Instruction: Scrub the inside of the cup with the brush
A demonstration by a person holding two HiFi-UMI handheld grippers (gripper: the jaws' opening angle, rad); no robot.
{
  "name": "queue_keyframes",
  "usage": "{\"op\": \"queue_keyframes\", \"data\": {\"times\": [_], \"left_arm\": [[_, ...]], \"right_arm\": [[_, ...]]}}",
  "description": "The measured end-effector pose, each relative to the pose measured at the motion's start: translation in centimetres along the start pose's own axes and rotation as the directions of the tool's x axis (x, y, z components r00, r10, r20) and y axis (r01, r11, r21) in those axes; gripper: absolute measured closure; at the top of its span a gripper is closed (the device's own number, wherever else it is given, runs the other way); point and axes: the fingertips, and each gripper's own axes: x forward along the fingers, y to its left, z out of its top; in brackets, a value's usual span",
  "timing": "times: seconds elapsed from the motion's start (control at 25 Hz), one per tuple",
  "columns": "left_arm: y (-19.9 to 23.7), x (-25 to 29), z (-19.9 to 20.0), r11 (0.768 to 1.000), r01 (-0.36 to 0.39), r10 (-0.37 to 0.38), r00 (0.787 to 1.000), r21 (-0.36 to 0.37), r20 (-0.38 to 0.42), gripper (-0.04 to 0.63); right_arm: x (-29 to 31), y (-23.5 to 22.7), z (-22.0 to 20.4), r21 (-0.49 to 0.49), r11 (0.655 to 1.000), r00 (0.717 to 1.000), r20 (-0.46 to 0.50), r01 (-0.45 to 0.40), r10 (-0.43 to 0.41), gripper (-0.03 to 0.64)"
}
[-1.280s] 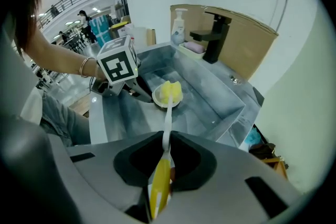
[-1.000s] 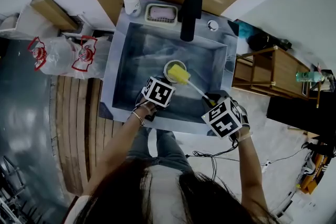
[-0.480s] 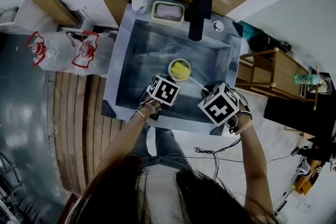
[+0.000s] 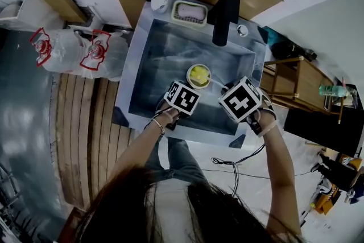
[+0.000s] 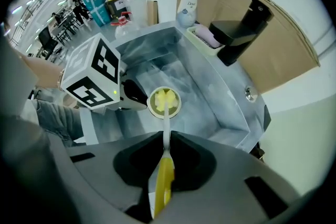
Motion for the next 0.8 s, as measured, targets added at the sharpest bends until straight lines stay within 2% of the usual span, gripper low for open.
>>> {"op": "queue_keyframes", "data": {"times": [0.16, 0.36, 0.48, 0.6, 0.8], "left_arm": [[0.0, 0.0, 0.0, 1.0, 0.002, -0.002, 1.0, -0.002, 0.002, 0.518], [0.0, 0.0, 0.0, 1.0, 0.005, -0.005, 1.0, -0.004, 0.002, 0.518], [0.0, 0.0, -0.1, 1.0, 0.006, -0.006, 1.0, -0.005, 0.001, 0.518], [0.0, 0.0, 0.0, 1.0, 0.008, -0.008, 1.0, -0.004, 0.002, 0.518], [0.0, 0.1, 0.0, 1.0, 0.008, -0.008, 1.0, -0.006, 0.002, 0.518]], "right_arm": [[0.0, -0.8, -0.3, 0.009, 1.0, 0.999, -0.039, 0.004, -0.004, 0.561], [-0.1, 0.2, -0.9, -0.099, 0.995, 0.991, -0.128, 0.032, -0.045, 0.565], [-0.1, 1.4, -0.3, -0.133, 0.991, 0.99, -0.144, -0.017, -0.003, 0.565], [-0.3, 1.6, 1.2, -0.099, 0.993, 0.994, -0.099, -0.058, 0.049, 0.565], [-1.0, 0.0, 2.8, 0.012, 0.998, 0.998, -0.022, -0.058, 0.058, 0.566]]}}
